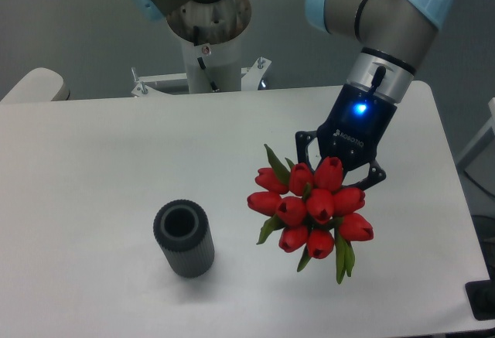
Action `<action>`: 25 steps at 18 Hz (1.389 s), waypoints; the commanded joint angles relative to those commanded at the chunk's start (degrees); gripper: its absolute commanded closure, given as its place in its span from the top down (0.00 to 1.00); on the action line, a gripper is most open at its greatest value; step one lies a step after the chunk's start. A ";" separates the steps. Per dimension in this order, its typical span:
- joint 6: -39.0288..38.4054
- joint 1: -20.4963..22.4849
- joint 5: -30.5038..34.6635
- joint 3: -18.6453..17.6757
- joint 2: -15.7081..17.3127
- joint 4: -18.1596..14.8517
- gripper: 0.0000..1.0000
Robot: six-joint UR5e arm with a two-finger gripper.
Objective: Insert the flowers into the vase
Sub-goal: 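Carry the red tulip bunch with the gripper over the grey vase, then lift the tulips higher and align the stems above the vase opening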
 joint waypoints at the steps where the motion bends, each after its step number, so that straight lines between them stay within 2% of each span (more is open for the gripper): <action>1: -2.81 -0.88 0.00 -0.26 0.00 2.02 0.22; 3: -6.00 -2.37 0.00 -0.53 -0.09 4.58 0.23; 10: -8.64 -6.15 -0.70 -0.70 0.00 5.12 0.23; 16: -7.94 -7.21 -10.09 -1.67 0.61 6.44 0.22; 22: 3.56 -7.13 -21.42 -6.15 1.49 6.52 0.22; 25: 5.41 -7.04 -23.64 -7.29 2.90 6.53 0.22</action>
